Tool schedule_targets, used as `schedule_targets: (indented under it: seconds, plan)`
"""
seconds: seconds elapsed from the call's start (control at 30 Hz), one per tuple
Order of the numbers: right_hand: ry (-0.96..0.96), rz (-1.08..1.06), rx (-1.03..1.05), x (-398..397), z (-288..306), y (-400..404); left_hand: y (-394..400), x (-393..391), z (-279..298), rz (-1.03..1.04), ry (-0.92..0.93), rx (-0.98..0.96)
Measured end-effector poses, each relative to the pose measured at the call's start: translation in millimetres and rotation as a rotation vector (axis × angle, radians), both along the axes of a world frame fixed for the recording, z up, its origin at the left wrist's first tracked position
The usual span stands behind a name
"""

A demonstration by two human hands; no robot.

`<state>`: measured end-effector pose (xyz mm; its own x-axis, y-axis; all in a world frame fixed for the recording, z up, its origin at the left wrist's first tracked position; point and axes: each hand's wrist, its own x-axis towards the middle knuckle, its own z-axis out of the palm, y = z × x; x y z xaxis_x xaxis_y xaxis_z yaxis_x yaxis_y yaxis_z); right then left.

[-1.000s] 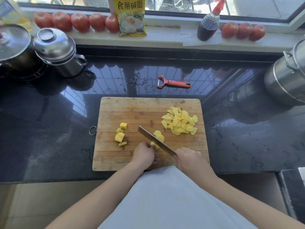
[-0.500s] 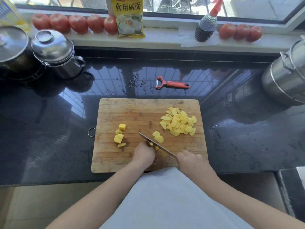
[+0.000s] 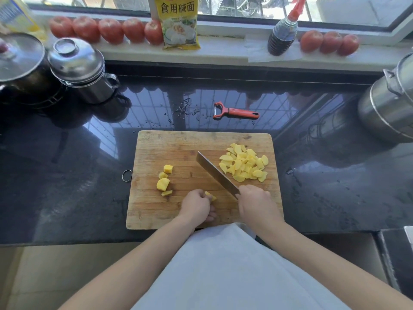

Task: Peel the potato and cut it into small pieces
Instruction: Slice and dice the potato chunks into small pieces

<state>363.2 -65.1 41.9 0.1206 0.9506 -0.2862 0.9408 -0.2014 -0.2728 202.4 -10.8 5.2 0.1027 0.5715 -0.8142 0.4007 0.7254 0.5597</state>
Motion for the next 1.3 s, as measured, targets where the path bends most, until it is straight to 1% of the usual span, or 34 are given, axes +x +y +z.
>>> schedule_targets:
  seconds: [0.1, 0.3, 0.5, 0.6, 0.73, 0.83, 0.93, 0.97, 1.1, 1.3]
  plan:
    - [0.021, 0.069, 0.001, -2.2, 11.7, -8.9, 0.2, -1.1, 2.3, 0.014, -0.006, -0.018]
    - [-0.020, 0.116, -0.168, -7.8, 12.7, -24.7, 1.8, 2.2, 5.6, 0.036, 0.002, -0.015]
    - [-0.056, 0.136, -0.174, -4.1, 16.4, -30.4, 2.1, 2.8, 5.2, 0.016, 0.024, -0.014]
    - [-0.082, 0.140, -0.116, 3.9, 14.3, -40.6, 3.0, 3.0, 3.1, -0.023, 0.046, 0.001]
    - [-0.116, 0.159, -0.178, 10.5, 9.5, -50.9, 3.5, 3.0, 2.3, -0.050, 0.062, 0.009]
    - [-0.137, 0.187, -0.190, 7.5, 6.8, -43.3, 4.6, 2.5, 1.9, -0.055, 0.059, 0.003]
    - [-0.091, 0.180, -0.273, -8.6, 2.5, -22.9, 5.0, 3.0, 0.3, -0.058, 0.067, 0.015]
    - [-0.075, 0.179, -0.266, -15.2, 0.1, -16.5, 4.8, 3.0, -0.7, -0.053, 0.072, 0.018]
    - [-0.027, 0.173, -0.122, -24.0, -6.2, -9.6, 4.5, 3.2, -1.4, -0.030, 0.070, 0.029]
    - [-0.067, 0.006, -0.018, 7.9, -3.1, -10.5, 3.1, 4.6, 3.2, -0.019, 0.066, 0.000]
